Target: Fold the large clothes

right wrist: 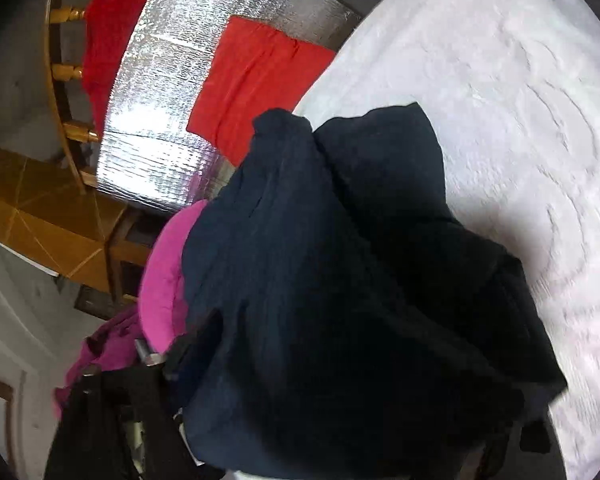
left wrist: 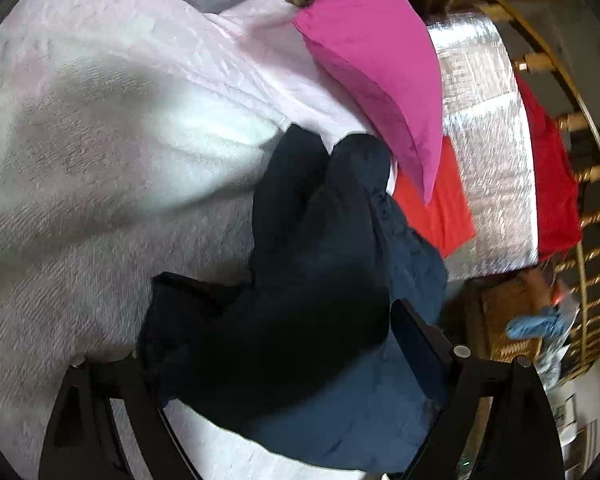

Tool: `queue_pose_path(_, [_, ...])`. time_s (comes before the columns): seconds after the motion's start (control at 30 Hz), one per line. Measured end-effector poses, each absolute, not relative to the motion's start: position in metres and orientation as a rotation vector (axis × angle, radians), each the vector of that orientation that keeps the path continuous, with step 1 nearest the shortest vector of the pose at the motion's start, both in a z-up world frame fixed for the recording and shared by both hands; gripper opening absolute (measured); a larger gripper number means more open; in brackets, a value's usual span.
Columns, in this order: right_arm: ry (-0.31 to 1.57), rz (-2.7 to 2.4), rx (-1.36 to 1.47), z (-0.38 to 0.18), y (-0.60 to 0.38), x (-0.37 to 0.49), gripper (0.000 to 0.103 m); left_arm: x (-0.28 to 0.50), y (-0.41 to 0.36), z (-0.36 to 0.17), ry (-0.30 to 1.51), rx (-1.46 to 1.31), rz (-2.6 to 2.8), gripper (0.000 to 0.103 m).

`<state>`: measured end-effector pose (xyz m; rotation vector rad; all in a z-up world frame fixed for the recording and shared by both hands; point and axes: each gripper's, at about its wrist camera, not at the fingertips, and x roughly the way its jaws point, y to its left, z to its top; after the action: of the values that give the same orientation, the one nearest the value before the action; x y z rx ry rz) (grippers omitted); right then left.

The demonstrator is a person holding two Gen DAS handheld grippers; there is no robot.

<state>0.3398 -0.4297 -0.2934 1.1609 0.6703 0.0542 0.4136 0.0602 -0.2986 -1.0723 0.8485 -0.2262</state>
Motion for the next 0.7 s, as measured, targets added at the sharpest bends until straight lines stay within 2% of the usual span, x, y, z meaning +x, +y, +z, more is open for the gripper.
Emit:
queue_pose_path(0.03, [0.676, 0.041, 1.171, -0.297, -0.43, 0.336, 0.047, 0.413, 0.062, -0.298, 0.839, -1.08, -0.223, 0.074])
queue_pose_path(0.1, [0.676, 0.013, 1.083, -0.287, -0.426, 0.325, 0.04, 0.413, 0.062, -0.29, 0.851, -1.047, -0.216, 0.049])
queue_pose_path(0.2, [0.679, -0.004, 0.987, -0.265, -0.413, 0.312, 0.032, 0.407, 0.062, -0.277, 0.811, -1.003, -0.22, 0.031])
queue_pose_path(0.4, [0.694, 0.011, 0.964, -0.241, -0.408, 0.267, 0.03, 0.365, 0.07, -0.239, 0.808, -0.935, -0.252, 0.024])
queue_pose_path(0.63, [0.793, 0.095, 1.008, -0.264, -0.397, 0.172, 0.03, 0.267, 0.09, -0.254, 0.928, -0.849, -0.21, 0.025])
queue_pose_path(0.67, [0.794, 0.107, 1.015, -0.267, -0.396, 0.162, 0.03, 0.255, 0.093, -0.256, 0.929, -0.85, -0.21, 0.027])
queue_pose_path(0.7, [0.8, 0.117, 1.02, -0.27, -0.396, 0.15, 0.032, 0.244, 0.095, -0.257, 0.939, -0.843, -0.209, 0.033])
